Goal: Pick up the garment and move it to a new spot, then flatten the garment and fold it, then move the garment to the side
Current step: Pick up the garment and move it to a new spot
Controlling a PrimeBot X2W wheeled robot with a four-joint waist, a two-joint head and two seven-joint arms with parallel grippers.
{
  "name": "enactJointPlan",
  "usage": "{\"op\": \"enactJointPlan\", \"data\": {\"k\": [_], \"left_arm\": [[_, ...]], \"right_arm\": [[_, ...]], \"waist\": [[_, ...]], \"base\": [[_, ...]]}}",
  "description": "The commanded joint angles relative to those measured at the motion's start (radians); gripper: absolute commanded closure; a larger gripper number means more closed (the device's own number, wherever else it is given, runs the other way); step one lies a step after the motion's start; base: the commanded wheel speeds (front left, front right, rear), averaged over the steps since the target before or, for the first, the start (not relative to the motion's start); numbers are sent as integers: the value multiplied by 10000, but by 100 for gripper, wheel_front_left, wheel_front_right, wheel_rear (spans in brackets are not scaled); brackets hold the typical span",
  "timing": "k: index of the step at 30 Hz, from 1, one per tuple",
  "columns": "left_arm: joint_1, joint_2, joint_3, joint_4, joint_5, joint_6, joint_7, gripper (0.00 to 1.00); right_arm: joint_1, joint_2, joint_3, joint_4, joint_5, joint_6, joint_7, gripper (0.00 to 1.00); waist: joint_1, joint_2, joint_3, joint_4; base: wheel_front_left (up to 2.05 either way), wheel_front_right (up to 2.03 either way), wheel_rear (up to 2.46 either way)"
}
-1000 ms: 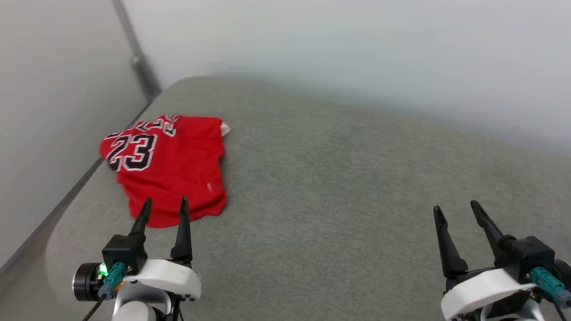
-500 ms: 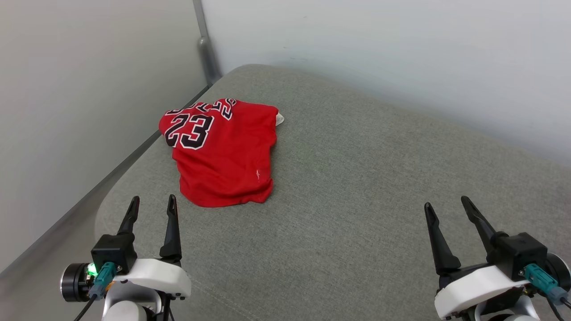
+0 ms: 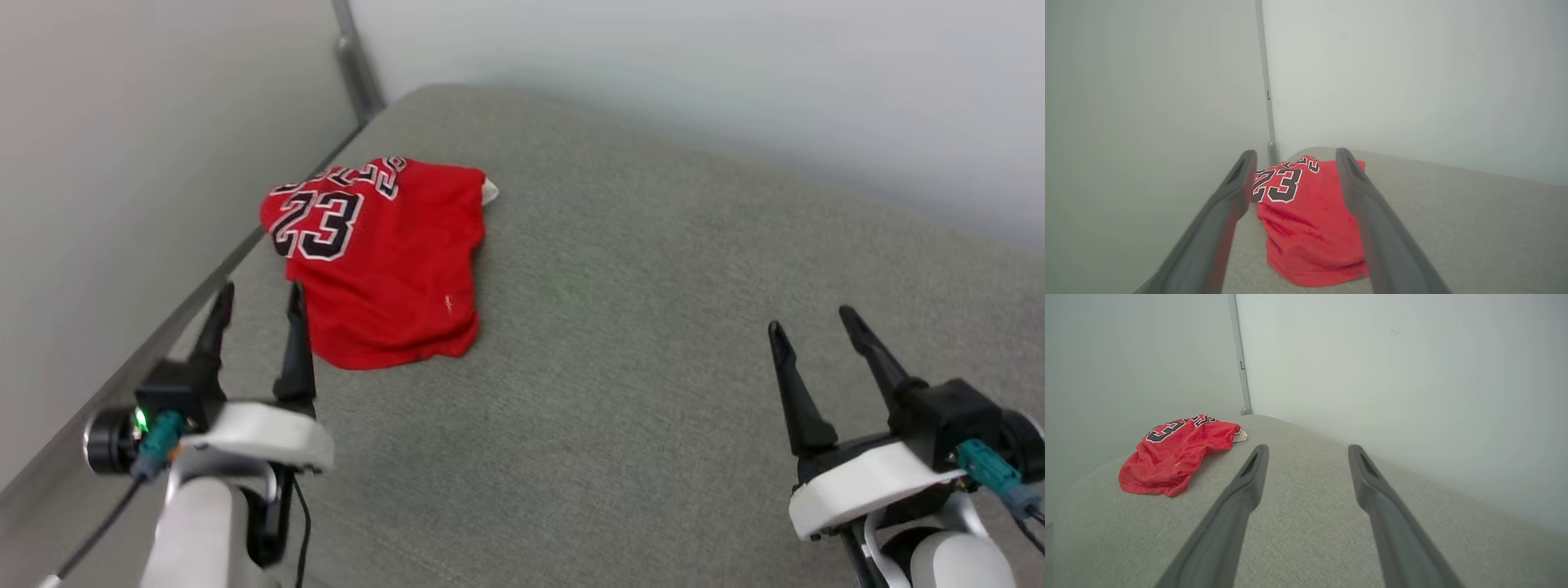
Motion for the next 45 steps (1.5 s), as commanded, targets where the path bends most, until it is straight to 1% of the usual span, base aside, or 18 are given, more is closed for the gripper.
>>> {"op": "enactJointPlan", "data": {"k": [1, 5, 7, 11, 12, 15, 17, 21, 26, 28, 30, 33, 35, 36, 37, 38, 42, 45], "left_arm": [[-479, 127, 88, 79, -97, -71, -27, 0], [-1711, 502, 202, 533, -493, -243, 184, 0], [-2498, 857, 297, 697, -752, -333, 406, 0], [-3908, 1641, 355, 1034, -1241, -446, 1343, 0], [-4294, 1973, 378, 1079, -1340, -465, 1651, 0], [-5312, 2808, 245, 1530, -1708, -498, 2744, 0], [-5783, 3304, -95, 1874, -2065, -515, 3623, 0], [-6466, 4549, -1042, 2520, -3284, -506, 5573, 0], [-6715, 5626, -1834, 3568, -4898, -510, 8248, 0], [-6659, 5861, -1922, 3984, -5402, -509, 9100, 0], [-6561, 5920, -1856, 4460, -5854, -509, 9773, 0], [-6297, 5725, -1660, 5208, -6459, -486, 10497, 0], [-6056, 5511, -1565, 5662, -6695, -379, 10633, 0], [-5943, 5425, -1520, 5877, -6823, -356, 10707, 16], [-5847, 5315, -1489, 6053, -6912, -351, 10754, 54], [-5791, 5272, -1486, 6136, -6910, -357, 10644, 100], [-5917, 5320, -1581, 6226, -6627, -342, 9893, 100], [-6328, 5483, -1625, 6234, -6261, -267, 8788, 100]], "right_arm": [[-256, 3, -7, -115, -116, -3, 52, 0], [-758, 3, 33, -325, -475, -3, 209, 0], [-1022, 3, 36, -394, -615, -3, 251, 0], [-1492, 3, 38, -519, -764, -3, 328, 0], [-1606, 3, 68, -573, -808, -3, 344, 0], [-1971, 6, 145, -674, -940, -3, 297, 0], [-2164, 3, 202, -744, -982, -3, 270, 0], [-2553, 6, 374, -945, -1035, -3, 209, 0], [-2885, 5, 473, -1182, -1083, -3, 202, 0], [-2981, 5, 509, -1220, -1101, -3, 217, 0], [-3064, 3, 531, -1256, -1082, -3, 242, 0], [-3080, 5, 559, -1276, -1041, -3, 259, 0], [-3089, 3, 534, -1298, -1038, -3, 253, 0], [-3083, 5, 519, -1314, -1032, -3, 262, 0], [-3064, 5, 501, -1321, -1023, -3, 262, 0], [-3039, 5, 489, -1335, -1018, -3, 279, 0], [-2927, 5, 449, -1369, -1055, -3, 336, 0], [-2802, 5, 460, -1275, -999, -3, 339, 0]], "waist": [[0, 0, 571, -446], [0, 0, 1396, -1002], [0, 0, 1843, -1279], [0, 0, 2723, -1829], [0, 0, 2955, -1978], [0, 0, 3500, -2331], [0, 0, 3824, -2542], [0, 0, 4396, -2913], [0, 0, 5004, -3210], [0, 0, 5184, -3304], [0, 0, 5328, -3376], [0, 0, 5436, -3476], [0, 0, 5476, -3520], [0, 0, 5484, -3534], [0, 0, 5475, -3542], [0, 0, 5460, -3546], [0, 0, 5273, -3456], [0, 0, 4847, -3320]], "base": [[0, 0, 0], [0, 0, 0], [0, 0, 0], [0, 0, 0], [0, 0, 0], [0, 0, 0], [0, 0, 0], [0, 0, 0], [0, 0, 0], [0, 0, 0], [0, 0, 0], [0, 0, 0], [0, 0, 0], [0, 0, 0], [0, 0, 0], [0, 0, 0], [0, 0, 0], [0, 0, 0]]}}
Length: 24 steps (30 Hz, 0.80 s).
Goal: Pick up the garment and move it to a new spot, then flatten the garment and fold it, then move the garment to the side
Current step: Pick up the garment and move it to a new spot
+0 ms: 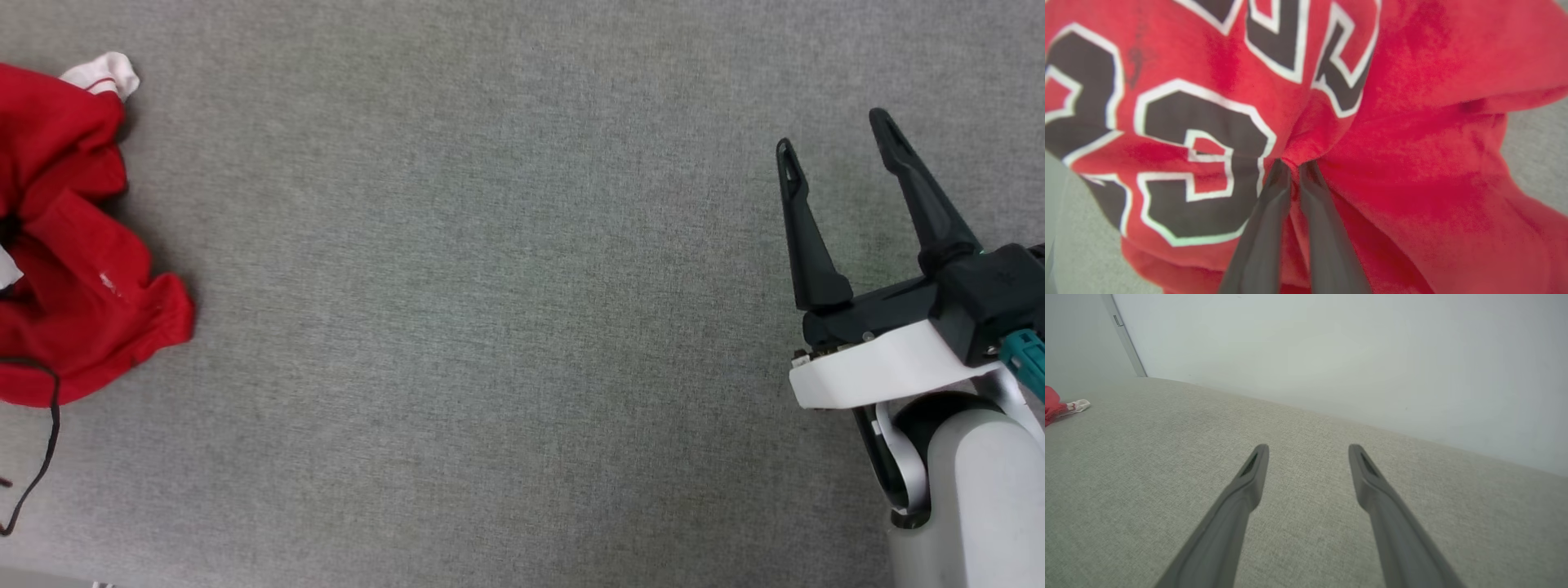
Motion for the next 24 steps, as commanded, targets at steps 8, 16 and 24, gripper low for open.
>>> {"op": "enactJointPlan", "data": {"k": [8, 16, 24], "left_arm": [[-489, -184, -328, 242, 1017, 282, -3111, 100], [-640, -721, -658, 328, 1609, 261, -5884, 100], [-277, -1524, -983, 228, 1976, 463, -7625, 100]], "right_arm": [[605, 5, -80, 404, 386, -3, -145, 0], [1475, 7, -508, 833, 1029, -3, -391, 0], [2332, 5, -735, 961, 1440, -3, -374, 0]], "waist": [[-1, 0, -1714, 313], [-1, 0, -3503, 200], [-1, 0, -4809, -320]], "base": [[0, 0, 0], [0, 0, 0], [0, 0, 0]]}}
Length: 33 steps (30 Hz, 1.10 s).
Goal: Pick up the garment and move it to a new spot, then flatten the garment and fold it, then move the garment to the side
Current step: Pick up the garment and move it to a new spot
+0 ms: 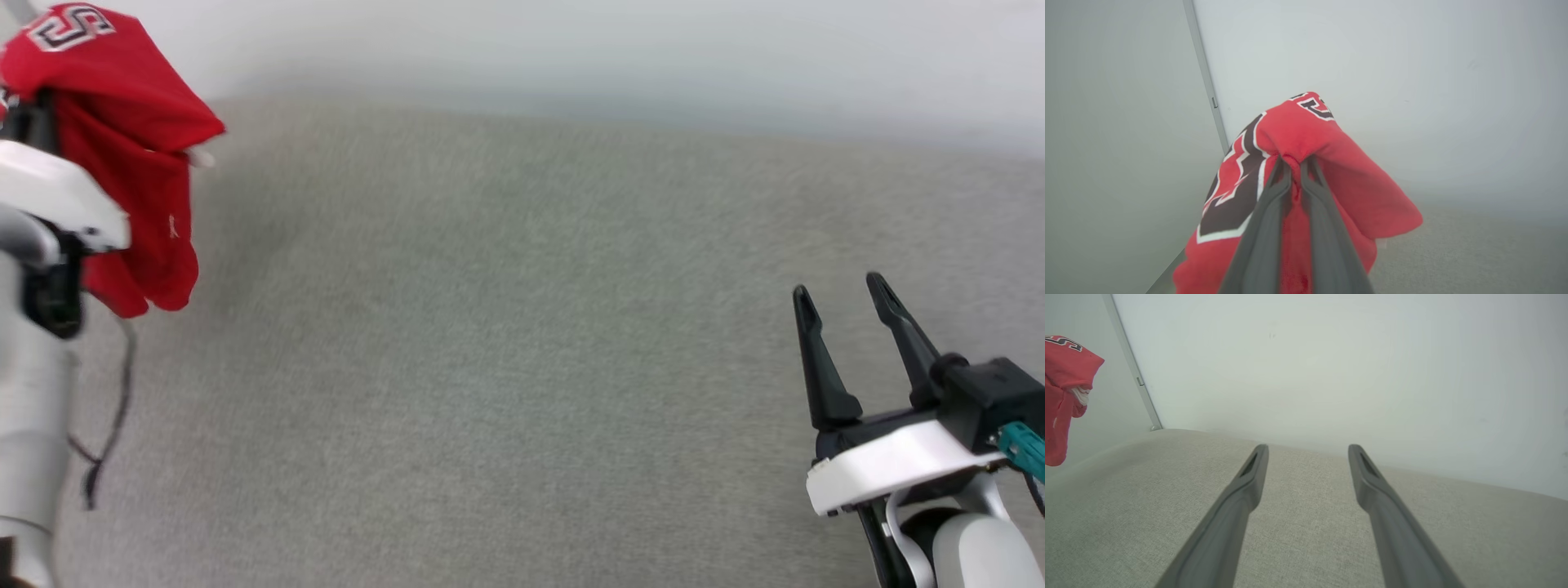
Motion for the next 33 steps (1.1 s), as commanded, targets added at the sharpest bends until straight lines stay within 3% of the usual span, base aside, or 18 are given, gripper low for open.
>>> {"op": "enactJointPlan", "data": {"k": [1, 10, 21, 32, 33], "left_arm": [[149, -251, -109, -154, 91, 59, -296, 100], [909, -1781, -711, -1411, 215, 195, -1164, 100], [2877, -3728, -2683, -3550, 371, -321, -889, 100], [5605, -4249, -4834, -3511, 566, -433, 148, 100], [5783, -4270, -4979, -3455, 530, -448, 267, 76]], "right_arm": [[213, 5, -77, -14, 63, -3, 25, 0], [866, 6, -245, -271, 215, -3, 258, 0], [1154, 5, -498, -629, 324, -3, 457, 0], [1197, 6, -443, -572, 347, -3, 322, 0], [1195, 5, -425, -527, 351, -3, 321, 0]], "waist": [[2, 0, -691, -451], [2, 0, -1337, -1557], [2, 0, -1093, -2630], [2, 0, -679, -2518], [2, 0, -703, -2470]], "base": [[0, 0, 0], [0, 0, 0], [0, 0, 0], [0, 0, 0], [0, 0, 0]]}}
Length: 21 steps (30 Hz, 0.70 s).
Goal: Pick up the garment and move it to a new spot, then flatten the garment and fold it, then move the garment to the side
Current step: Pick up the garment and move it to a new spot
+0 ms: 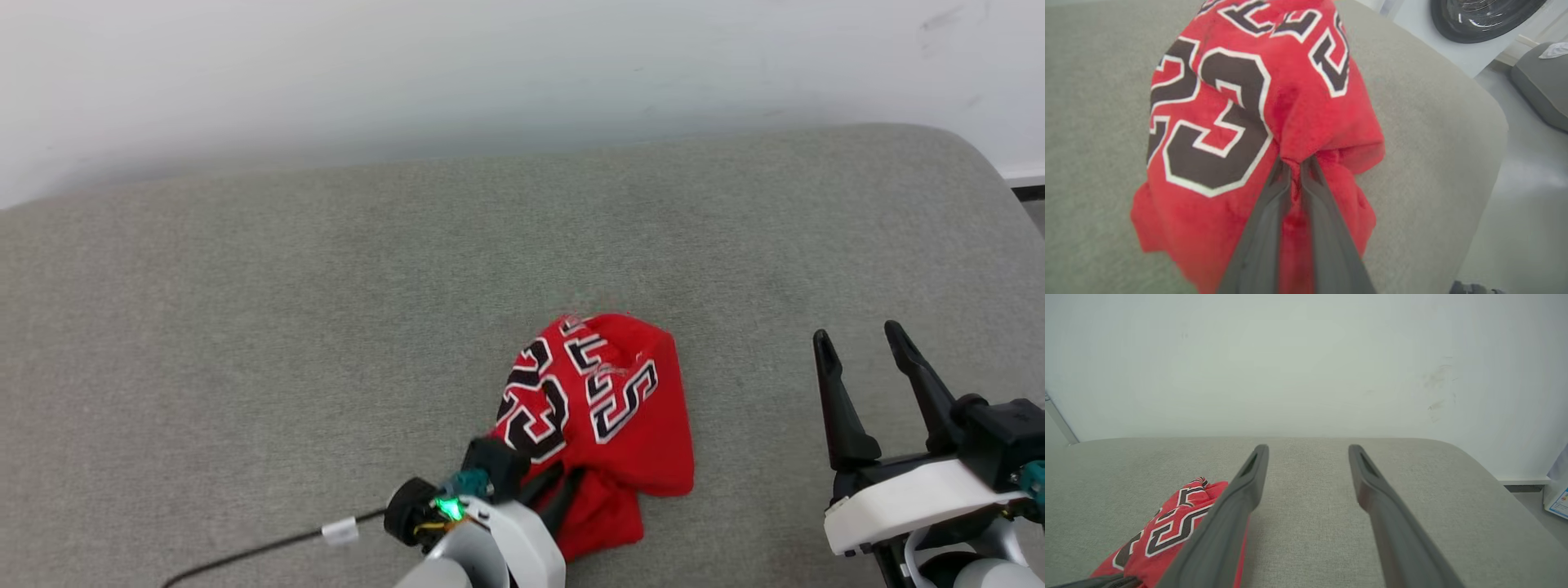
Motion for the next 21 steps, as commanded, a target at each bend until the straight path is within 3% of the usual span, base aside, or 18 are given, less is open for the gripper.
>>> {"op": "enactJointPlan", "data": {"k": [1, 2, 8, 21], "left_arm": [[57, 3, 3, -78, 39, -3, -120, 5], [65, -13, -65, -173, 84, -7, -224, 0], [115, 39, 147, -1190, 368, 429, -1357, 0], [1157, 1338, 2808, -3351, 353, 2515, -1838, 0]], "right_arm": [[51, 10, 18, 21, -50, -3, -70, 0], [59, 7, 4, 24, -45, -3, -76, 0], [223, 7, 27, 203, -51, -3, -49, 0], [591, 9, -183, 447, -9, -3, -25, 0]], "waist": [[0, -1, -47, 77], [0, -1, -49, 150], [0, -1, -396, 564], [0, -1, -994, 1004]], "base": [[0, 0, 0], [0, 0, 0], [0, 0, 0], [0, 0, 0]]}}
